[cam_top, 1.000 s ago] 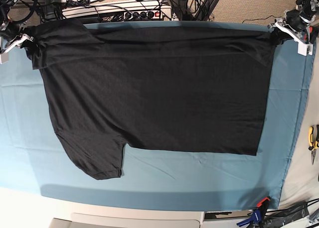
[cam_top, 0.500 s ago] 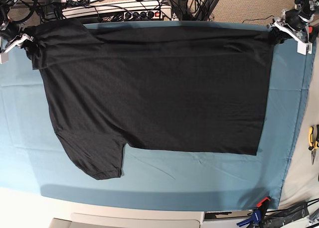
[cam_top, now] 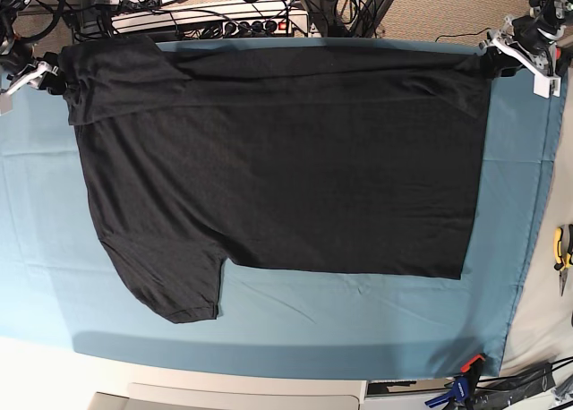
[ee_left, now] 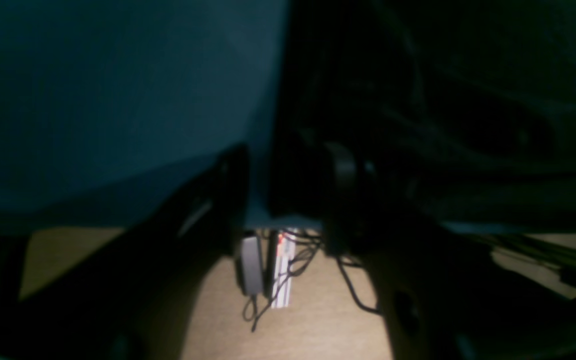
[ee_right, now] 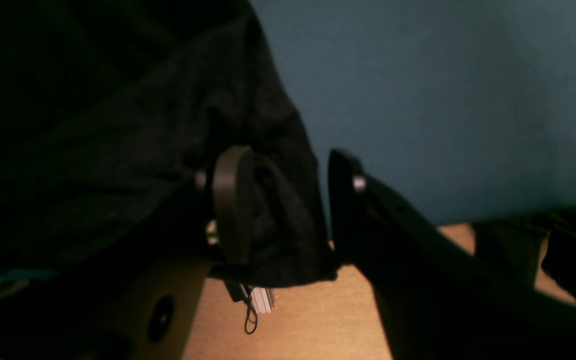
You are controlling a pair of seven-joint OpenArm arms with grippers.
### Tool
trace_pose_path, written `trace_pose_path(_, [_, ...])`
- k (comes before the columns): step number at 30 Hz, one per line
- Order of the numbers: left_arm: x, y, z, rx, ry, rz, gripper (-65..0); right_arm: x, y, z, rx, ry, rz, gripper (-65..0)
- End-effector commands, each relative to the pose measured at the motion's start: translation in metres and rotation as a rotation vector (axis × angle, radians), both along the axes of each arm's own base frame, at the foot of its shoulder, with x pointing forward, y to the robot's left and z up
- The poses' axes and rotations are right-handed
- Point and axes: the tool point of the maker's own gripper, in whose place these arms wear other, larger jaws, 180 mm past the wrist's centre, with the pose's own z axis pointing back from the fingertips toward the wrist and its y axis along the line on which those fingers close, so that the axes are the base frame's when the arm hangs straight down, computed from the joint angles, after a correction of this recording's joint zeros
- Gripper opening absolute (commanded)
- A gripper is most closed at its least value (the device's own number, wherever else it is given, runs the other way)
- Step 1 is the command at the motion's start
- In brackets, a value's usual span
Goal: Fold the T-shirt properly
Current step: 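Pull the folded edge toward the robot with both grippers to smooth it, then open both grippers and move them toward the shirt's sleeves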
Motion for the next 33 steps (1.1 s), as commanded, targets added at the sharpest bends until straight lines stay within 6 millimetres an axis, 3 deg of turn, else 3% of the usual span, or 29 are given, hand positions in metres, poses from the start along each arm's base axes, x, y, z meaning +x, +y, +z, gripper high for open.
trace_pose_path(1, [0.002,0.006,0.006,0.03,-0.016,-0.013,-40.1,0.008,-0.009,0.015,-0.04,-0.037,0.013,-40.0])
trace_pose_path(7, [0.003,0.007,0.006,0.033,-0.016,-0.013,-40.1,0.01,-0.01,0.017,-0.044,-0.054,0.01,-40.0])
trace_pose_path(11, [0.005,0.019,0.014,0.066,-0.038,0.01,-40.1,0.011,-0.01,0.018,-0.045,-0.061,0.008,-40.0])
trace_pose_path(17, [0.016,0.054,0.051,0.158,-0.13,0.071,-40.1,0.024,-0.011,0.025,-0.05,-0.108,0.003,-40.0])
trace_pose_path(22, [0.036,0.051,0.089,0.192,-0.243,0.04,-40.1,0.059,-0.013,0.049,-0.058,-0.237,-0.004,-40.1])
trace_pose_path(27, [0.073,0.041,0.137,0.304,-0.389,-0.057,-40.1,0.103,-0.022,0.086,-0.125,-0.369,0.001,-40.1])
trace_pose_path(33, [0.108,0.06,0.171,0.462,-0.477,-0.069,-40.1,0.148,-0.022,0.118,-0.217,-0.448,0.037,-40.1])
